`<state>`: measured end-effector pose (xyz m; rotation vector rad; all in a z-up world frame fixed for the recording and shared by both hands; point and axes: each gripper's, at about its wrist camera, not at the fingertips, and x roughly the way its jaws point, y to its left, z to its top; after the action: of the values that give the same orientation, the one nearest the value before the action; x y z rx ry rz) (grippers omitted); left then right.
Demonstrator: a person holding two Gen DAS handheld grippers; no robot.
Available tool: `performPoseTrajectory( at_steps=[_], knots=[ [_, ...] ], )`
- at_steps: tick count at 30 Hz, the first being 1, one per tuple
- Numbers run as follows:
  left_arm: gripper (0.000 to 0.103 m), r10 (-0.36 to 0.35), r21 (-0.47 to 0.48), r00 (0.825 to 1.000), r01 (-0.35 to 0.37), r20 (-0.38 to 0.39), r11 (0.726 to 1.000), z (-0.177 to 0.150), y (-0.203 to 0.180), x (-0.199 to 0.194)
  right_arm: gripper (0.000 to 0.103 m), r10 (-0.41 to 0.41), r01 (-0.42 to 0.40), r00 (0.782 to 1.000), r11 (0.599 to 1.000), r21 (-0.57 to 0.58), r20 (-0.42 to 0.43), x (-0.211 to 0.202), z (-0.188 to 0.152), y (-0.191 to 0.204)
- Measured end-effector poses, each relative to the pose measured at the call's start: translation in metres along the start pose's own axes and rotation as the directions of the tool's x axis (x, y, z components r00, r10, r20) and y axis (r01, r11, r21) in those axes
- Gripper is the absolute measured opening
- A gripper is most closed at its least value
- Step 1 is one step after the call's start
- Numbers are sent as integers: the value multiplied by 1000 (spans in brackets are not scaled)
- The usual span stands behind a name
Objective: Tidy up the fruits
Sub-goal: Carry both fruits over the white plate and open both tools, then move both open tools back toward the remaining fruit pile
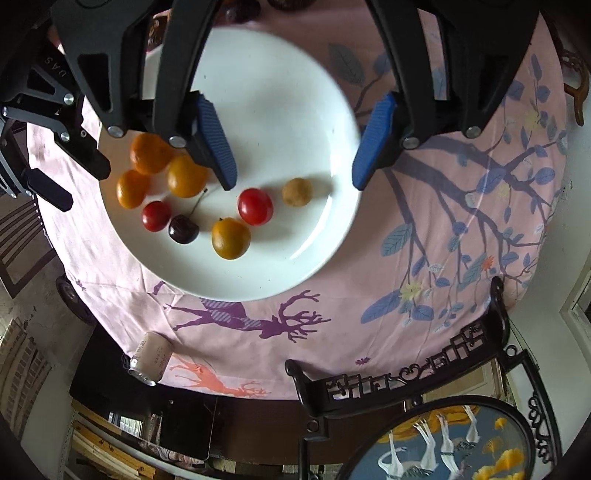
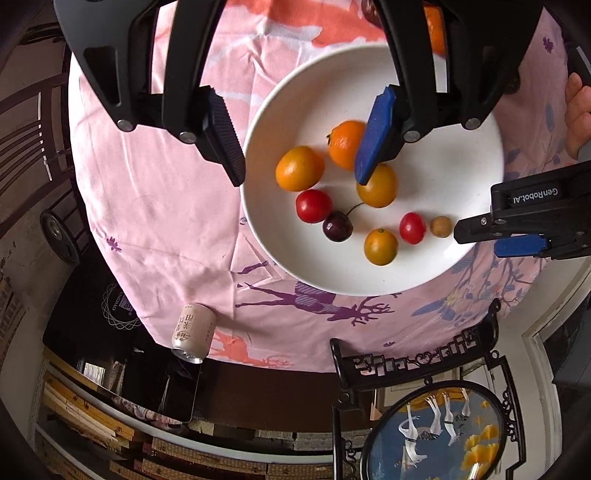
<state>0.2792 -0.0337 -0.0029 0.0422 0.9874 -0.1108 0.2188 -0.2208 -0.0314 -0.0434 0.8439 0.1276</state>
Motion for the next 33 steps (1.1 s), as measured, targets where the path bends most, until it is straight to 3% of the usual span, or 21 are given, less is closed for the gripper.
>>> performPoseTrajectory(
  at_steps=[4, 7, 14, 20, 27, 28, 30, 33],
  knots=[
    [87, -4, 2, 994, 4, 107, 1000, -50, 6, -59, 67, 35, -36, 999, 999, 11, 30, -48, -40, 8],
    [88, 20, 14, 985, -23, 172, 1000, -96, 6, -91, 69, 67, -69, 996, 997, 29, 52, -77, -79, 19],
    [89, 32, -24, 984, -28, 178, 999, -173, 18, -112, 69, 89, -94, 994, 994, 61, 71, -112, -133, 45],
    [89, 50, -18, 986, -47, 162, 999, -201, 22, -110, 69, 95, -96, 994, 995, 19, 55, -114, -144, 66],
    [89, 60, -3, 990, -61, 125, 998, -214, 23, -98, 69, 126, -126, 992, 992, 13, -5, -85, -157, 81],
    [89, 62, -3, 991, -62, 120, 998, -215, 24, -96, 65, 139, -139, 990, 990, 22, -12, -80, -158, 80],
    [89, 62, -4, 992, -62, 110, 998, -217, 25, -93, 47, 160, -159, 987, 987, 39, -32, -68, -158, 80],
    [89, 60, -6, 993, -60, 106, 998, -220, 29, -92, 43, 172, -168, 984, 984, 66, -55, -53, -156, 79]
  ],
)
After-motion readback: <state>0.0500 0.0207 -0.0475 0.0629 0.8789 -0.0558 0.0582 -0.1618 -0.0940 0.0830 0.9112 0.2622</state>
